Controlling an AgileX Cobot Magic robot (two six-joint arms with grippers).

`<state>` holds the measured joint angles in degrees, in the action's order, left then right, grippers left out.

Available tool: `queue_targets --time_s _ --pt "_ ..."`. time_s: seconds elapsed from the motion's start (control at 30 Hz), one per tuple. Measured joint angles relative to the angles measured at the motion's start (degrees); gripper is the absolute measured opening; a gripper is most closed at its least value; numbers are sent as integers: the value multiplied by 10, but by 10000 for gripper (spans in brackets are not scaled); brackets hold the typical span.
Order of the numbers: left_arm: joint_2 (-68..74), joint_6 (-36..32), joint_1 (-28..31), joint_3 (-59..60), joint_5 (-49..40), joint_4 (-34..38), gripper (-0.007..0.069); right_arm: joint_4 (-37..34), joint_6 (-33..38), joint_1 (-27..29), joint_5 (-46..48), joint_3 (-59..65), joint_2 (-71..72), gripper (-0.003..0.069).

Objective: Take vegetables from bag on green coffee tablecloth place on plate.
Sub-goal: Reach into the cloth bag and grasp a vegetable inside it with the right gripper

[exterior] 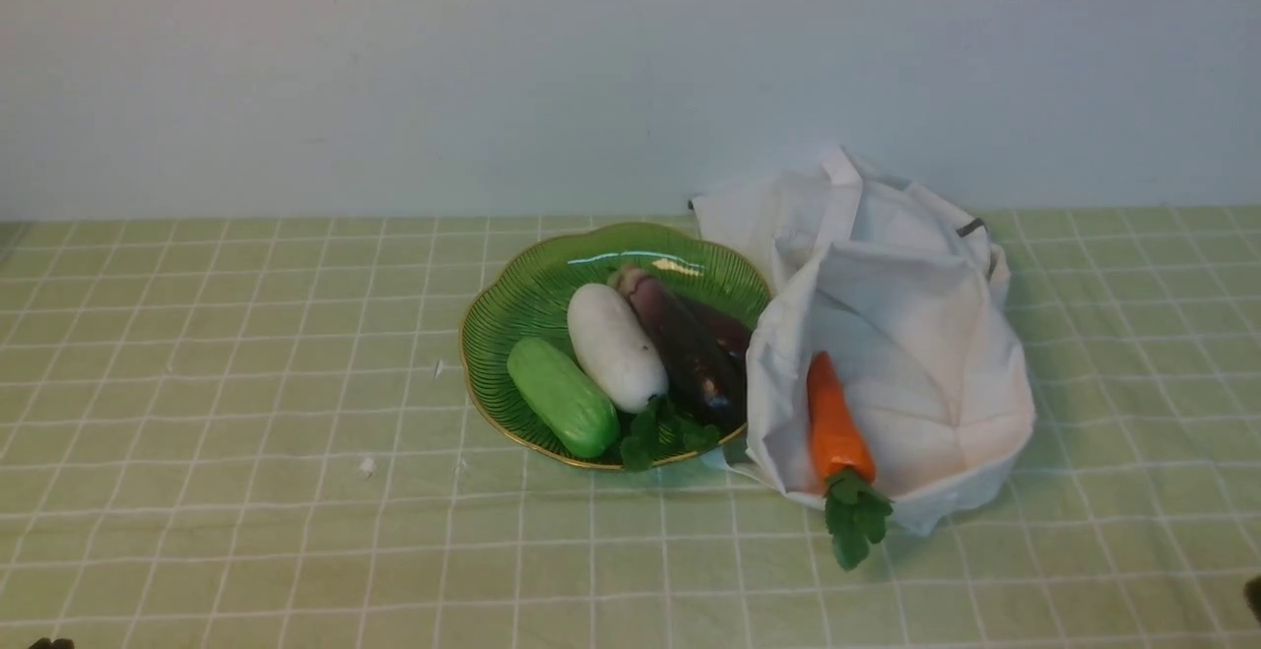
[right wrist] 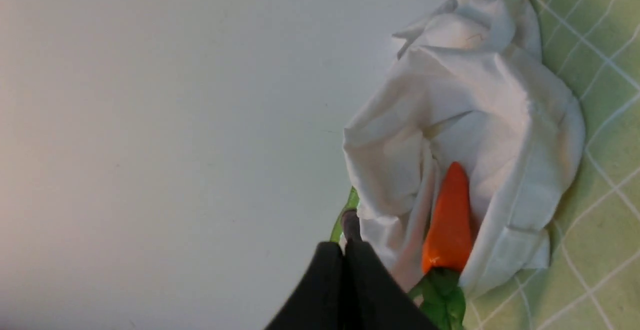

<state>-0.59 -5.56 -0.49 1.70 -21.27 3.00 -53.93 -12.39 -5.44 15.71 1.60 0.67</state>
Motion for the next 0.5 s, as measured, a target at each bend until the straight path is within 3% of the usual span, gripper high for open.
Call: queue_targets --time_s 0.17,0.27,0.33,0.43,0.5 --pt "0 0 0 0 0 0 -4 -2 124 0 -44 -60 0 -15" --pt "0 0 0 0 0 0 -4 12 253 0 -58 -149 -21 -15" --pt "0 0 0 0 0 0 -4 26 318 0 -28 -209 -65 -15" --pt "0 0 0 0 0 0 -4 41 354 0 38 -265 -127 -15" --pt "0 0 0 0 0 0 -4 73 368 0 151 -330 -223 -15"
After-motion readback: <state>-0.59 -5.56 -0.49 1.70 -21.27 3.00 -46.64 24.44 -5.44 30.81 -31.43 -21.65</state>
